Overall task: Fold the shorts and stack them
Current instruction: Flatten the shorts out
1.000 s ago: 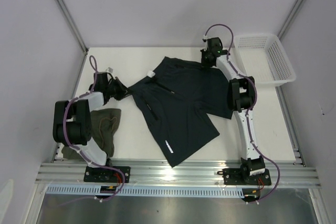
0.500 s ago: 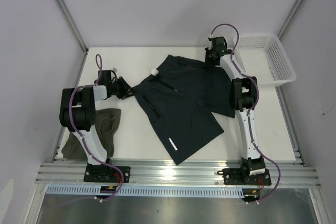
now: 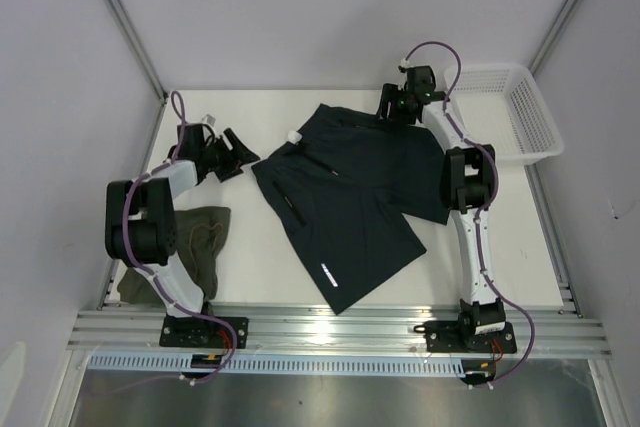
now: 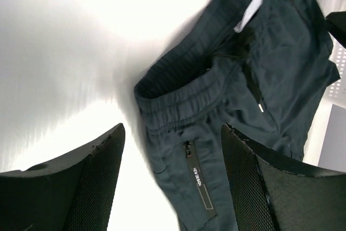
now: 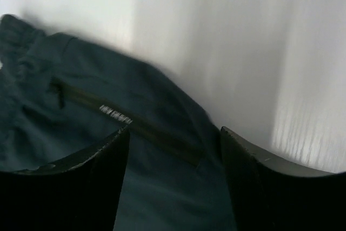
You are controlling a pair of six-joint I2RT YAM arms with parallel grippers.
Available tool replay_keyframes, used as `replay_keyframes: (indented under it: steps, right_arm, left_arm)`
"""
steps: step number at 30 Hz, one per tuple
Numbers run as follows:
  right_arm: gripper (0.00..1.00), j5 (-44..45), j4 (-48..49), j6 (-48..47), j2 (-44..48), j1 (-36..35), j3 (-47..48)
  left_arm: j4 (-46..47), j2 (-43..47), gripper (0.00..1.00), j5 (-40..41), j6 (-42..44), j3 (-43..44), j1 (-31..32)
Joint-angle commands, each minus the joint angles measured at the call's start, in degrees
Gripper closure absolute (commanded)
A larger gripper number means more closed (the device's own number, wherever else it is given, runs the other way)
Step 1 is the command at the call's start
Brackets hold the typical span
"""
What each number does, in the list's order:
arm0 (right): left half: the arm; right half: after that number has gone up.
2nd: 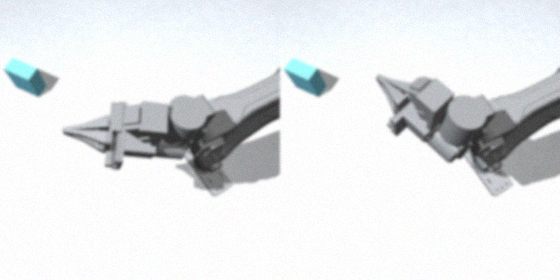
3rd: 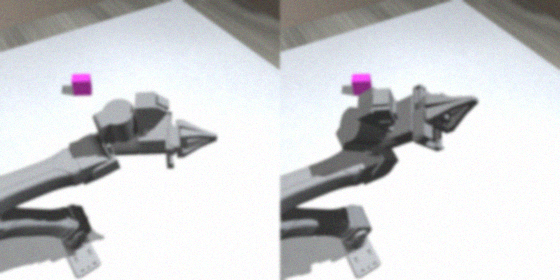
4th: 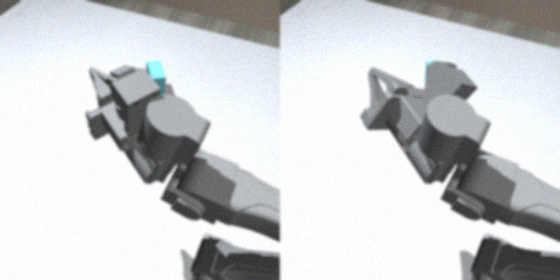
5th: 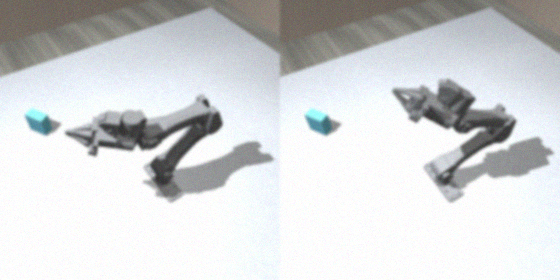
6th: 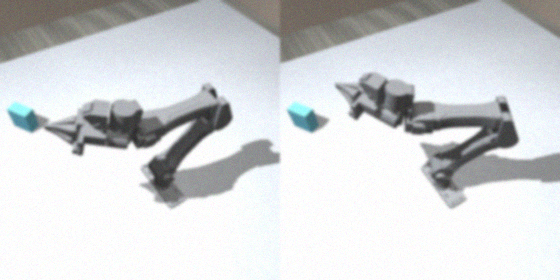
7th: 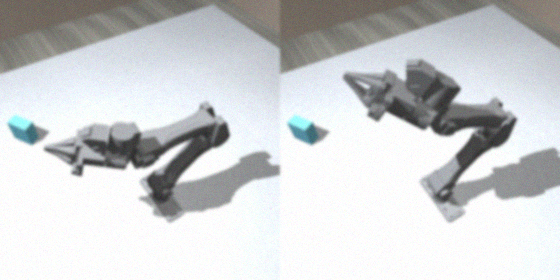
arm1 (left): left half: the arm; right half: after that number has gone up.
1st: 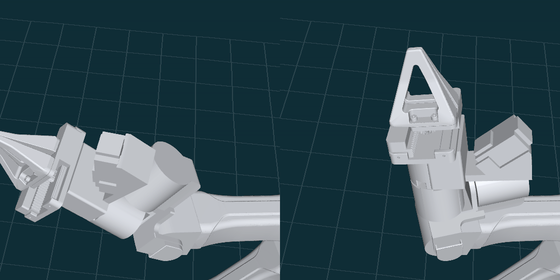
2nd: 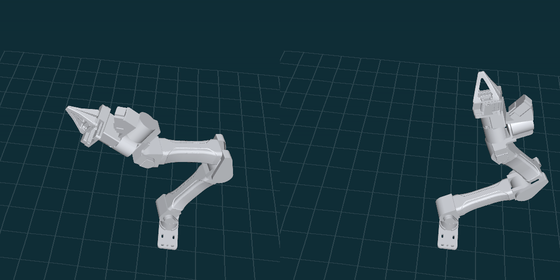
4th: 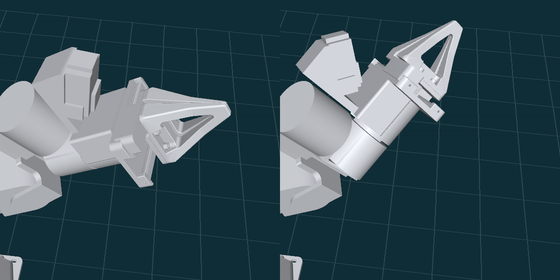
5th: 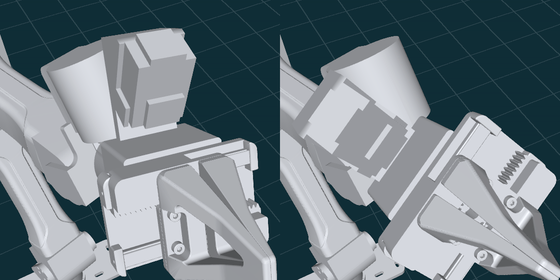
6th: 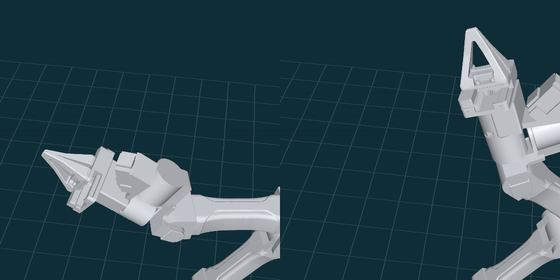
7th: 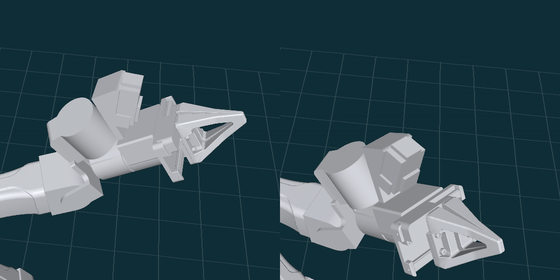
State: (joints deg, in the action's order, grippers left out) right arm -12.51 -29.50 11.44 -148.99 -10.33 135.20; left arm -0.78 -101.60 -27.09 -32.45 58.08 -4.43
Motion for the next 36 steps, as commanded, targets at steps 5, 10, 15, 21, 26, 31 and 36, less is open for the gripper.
replay_keyframes:
  steps: [5, 10, 15, 21, 26, 31, 36]
  right_arm:
    - [0.42, -10.5, 8.3, 7.4, 17.0, -3.6, -14.8]
    - [0.5, -20.6, 14.5, 12.3, 20.8, -8.8, -23.0]
    - [0.45, -23.7, 17.6, 16.1, 16.5, -13.1, -20.6]
    - [0.47, -29.9, 24.0, 26.2, 4.0, -13.8, -9.5]
    - [0.49, -29.7, 37.2, 37.9, -2.2, -13.1, -8.6]
    - [0.5, -26.6, 37.3, 42.2, -9.8, -11.6, -1.6]
    - [0.5, -22.8, 30.8, 40.9, -13.5, -11.5, 2.7]
  left_arm:
    - [5.2, -0.5, 0.27, -4.2, 3.7, 4.2, -0.1]
    - [3.3, -5.2, 0.27, -6.6, 5.2, 9.0, 1.2]
    - [2.1, -9.0, 0.24, -7.1, 6.5, 11.6, 2.8]
    - [-1.1, -12.7, 0.24, -7.7, 7.6, 14.2, 3.7]
    - [-1.6, -14.1, 0.26, -8.5, 8.2, 14.1, 5.6]
    - [-1.3, -14.4, 0.39, -10.3, 8.5, 13.1, 5.8]
    - [-3.1, -14.7, 0.65, -12.3, 9.3, 12.4, 6.0]
